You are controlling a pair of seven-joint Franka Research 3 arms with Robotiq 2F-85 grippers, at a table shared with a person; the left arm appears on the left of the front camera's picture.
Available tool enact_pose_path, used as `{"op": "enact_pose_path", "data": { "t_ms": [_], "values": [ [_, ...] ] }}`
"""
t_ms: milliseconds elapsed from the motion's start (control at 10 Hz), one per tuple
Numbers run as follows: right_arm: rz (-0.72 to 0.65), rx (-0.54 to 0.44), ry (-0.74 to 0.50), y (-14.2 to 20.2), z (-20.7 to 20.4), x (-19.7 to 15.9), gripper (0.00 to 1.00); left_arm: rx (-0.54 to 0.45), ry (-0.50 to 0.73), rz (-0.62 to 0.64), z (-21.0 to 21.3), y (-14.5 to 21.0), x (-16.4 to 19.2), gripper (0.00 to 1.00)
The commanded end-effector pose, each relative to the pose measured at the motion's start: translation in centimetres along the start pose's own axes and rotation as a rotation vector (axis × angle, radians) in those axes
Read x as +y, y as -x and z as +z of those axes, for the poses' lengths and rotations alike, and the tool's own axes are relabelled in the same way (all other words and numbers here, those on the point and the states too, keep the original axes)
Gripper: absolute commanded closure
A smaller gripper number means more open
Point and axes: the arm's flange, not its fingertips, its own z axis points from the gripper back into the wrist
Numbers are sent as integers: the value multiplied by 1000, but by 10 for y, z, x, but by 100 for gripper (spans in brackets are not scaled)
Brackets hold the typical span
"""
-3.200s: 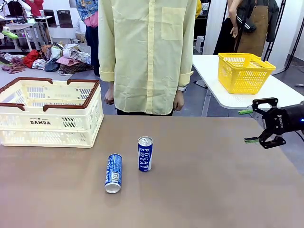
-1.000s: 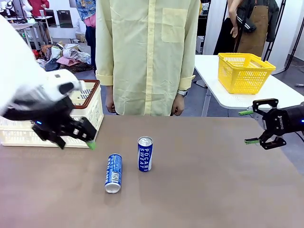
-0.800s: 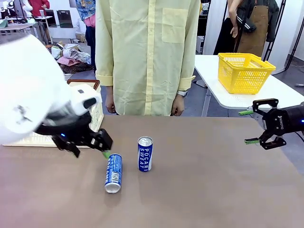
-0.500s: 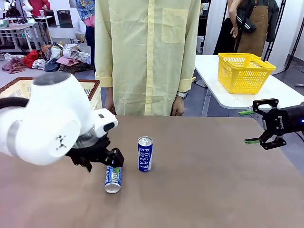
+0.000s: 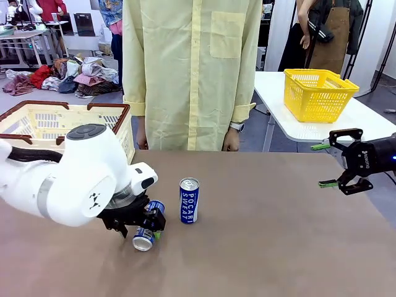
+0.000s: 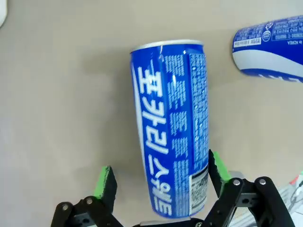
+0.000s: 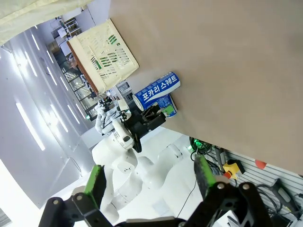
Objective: Place the drinks into the Shopping basket.
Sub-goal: Pick up one drink and place it into the Shopping basket.
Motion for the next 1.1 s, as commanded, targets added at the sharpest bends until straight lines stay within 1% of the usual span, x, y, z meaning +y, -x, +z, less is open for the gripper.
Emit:
{"op": "enact_pose_path", "data": {
  "t_ms": [0, 600, 700, 800, 900, 1000],
  "values": [
    [-15, 4, 3, 2, 2, 3, 0, -13, 5, 2, -5, -6, -7, 0],
    [-15, 4, 3, 2, 2, 3, 0, -77, 18, -61, -7, -6, -10, 0],
    [-15, 4, 3, 2, 2, 3, 0, -103, 17, -70, -7, -7, -10, 0],
    [-15, 4, 3, 2, 2, 3, 0, -121, 18, -107, -7, -7, -11, 0],
    [-15, 4, 3, 2, 2, 3, 0, -110, -13, -182, -8, -10, -13, 0],
    [-15, 4, 3, 2, 2, 3, 0, -102, -17, -213, -9, -12, -14, 0]
  ]
}}
